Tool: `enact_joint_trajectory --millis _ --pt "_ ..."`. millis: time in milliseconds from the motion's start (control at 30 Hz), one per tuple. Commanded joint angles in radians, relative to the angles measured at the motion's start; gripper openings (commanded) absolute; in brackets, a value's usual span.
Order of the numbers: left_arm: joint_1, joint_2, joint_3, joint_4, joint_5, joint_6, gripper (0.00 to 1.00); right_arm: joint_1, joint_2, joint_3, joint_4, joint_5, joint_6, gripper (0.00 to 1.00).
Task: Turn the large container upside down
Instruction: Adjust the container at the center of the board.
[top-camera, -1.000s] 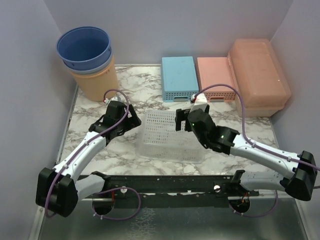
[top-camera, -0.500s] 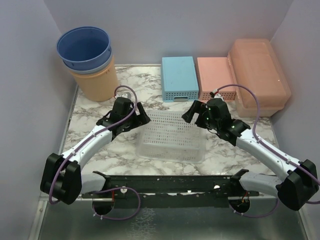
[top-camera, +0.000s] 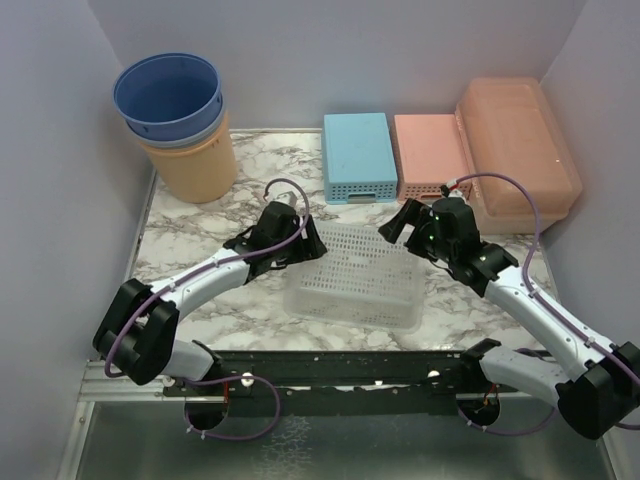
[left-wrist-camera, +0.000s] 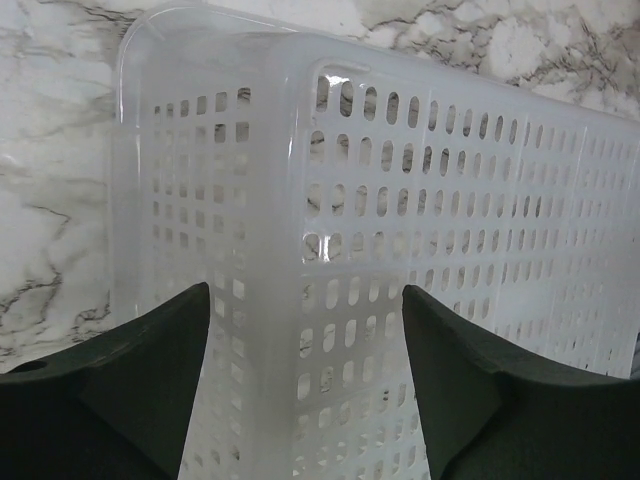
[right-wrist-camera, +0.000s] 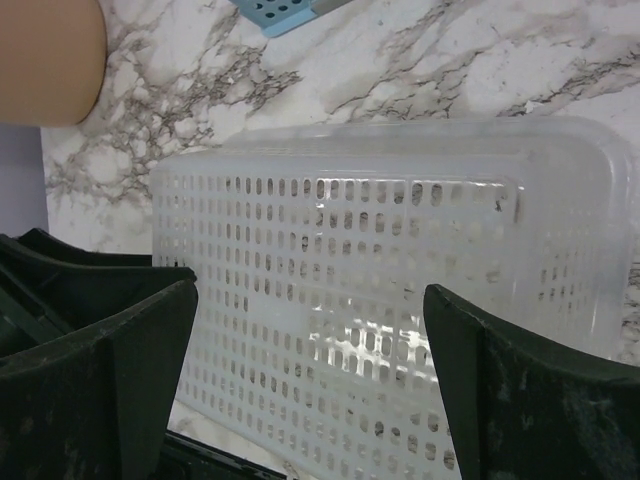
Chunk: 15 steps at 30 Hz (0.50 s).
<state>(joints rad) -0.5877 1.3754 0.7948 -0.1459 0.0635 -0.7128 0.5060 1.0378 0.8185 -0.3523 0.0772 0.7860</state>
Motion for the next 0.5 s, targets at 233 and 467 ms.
enact_joint_trajectory --millis 233,467 --pt "-0.207 0.057 -0.002 -0.003 -0.111 -0.094 0.73 -0.009 0.058 0.034 -0.074 0.051 -0.019 0.98" --pt "-0.206 -0.169 -0.019 -0.024 -0.285 -0.133 0.86 -0.009 0.073 0.093 -0.121 0.0 -0.077 0.98"
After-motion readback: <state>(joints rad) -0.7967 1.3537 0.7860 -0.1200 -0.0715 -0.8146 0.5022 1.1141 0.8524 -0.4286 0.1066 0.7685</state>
